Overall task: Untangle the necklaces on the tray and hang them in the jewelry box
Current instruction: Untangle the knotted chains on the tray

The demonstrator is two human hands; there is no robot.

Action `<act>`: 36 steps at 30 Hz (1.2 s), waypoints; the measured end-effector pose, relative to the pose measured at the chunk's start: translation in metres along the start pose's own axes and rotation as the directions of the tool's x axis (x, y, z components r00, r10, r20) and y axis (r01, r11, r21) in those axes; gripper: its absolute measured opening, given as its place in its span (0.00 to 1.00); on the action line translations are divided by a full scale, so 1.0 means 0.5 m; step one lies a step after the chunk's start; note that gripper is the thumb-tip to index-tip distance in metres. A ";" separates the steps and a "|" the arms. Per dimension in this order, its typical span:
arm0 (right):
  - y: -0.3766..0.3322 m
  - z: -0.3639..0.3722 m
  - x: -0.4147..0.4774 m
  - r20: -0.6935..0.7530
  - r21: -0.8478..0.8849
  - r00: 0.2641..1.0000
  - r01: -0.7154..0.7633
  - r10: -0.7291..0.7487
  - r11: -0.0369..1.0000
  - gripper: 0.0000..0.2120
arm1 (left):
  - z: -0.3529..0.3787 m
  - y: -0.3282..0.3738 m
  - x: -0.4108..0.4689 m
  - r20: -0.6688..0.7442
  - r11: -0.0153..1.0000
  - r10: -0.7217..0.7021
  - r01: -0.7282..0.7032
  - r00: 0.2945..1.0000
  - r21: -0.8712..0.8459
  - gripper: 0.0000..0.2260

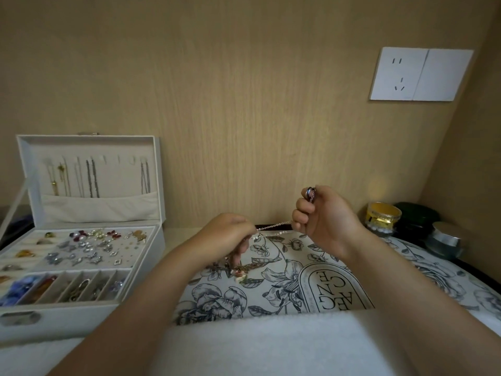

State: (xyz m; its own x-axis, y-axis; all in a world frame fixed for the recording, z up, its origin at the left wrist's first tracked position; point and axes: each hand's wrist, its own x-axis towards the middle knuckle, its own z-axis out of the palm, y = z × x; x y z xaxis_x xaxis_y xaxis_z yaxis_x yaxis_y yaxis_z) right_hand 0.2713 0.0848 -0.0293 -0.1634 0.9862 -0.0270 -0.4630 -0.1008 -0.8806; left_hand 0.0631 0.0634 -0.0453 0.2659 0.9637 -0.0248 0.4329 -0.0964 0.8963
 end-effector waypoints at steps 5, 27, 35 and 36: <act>0.029 -0.024 -0.005 -0.099 -0.634 0.992 0.002 -0.084 0.773 0.15 | -0.030 -0.010 -0.006 0.101 0.995 -0.094 0.096 0.990 -0.020 0.13; 0.083 0.022 -0.028 0.219 -0.815 0.961 0.087 0.166 0.573 0.10 | -0.012 -0.025 0.001 0.229 0.994 -0.036 0.059 0.973 -0.097 0.09; 0.082 -0.005 -0.014 0.155 -0.868 0.988 0.143 -0.014 0.475 0.08 | -0.010 -0.035 0.000 0.097 0.983 0.049 -0.065 0.994 0.169 0.09; 0.085 -0.004 -0.012 0.153 -0.875 0.986 0.167 -0.068 0.455 0.09 | -0.008 -0.037 0.001 0.072 0.986 0.061 -0.071 0.996 0.154 0.08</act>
State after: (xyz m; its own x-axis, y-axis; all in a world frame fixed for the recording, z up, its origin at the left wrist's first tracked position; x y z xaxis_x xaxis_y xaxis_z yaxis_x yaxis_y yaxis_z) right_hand 0.2545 0.0751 -0.0674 -0.2626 0.9591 0.1052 0.5243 0.2334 -0.8189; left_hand 0.0518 0.0666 -0.0602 0.3531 0.9356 -0.0021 0.5401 -0.2020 0.8170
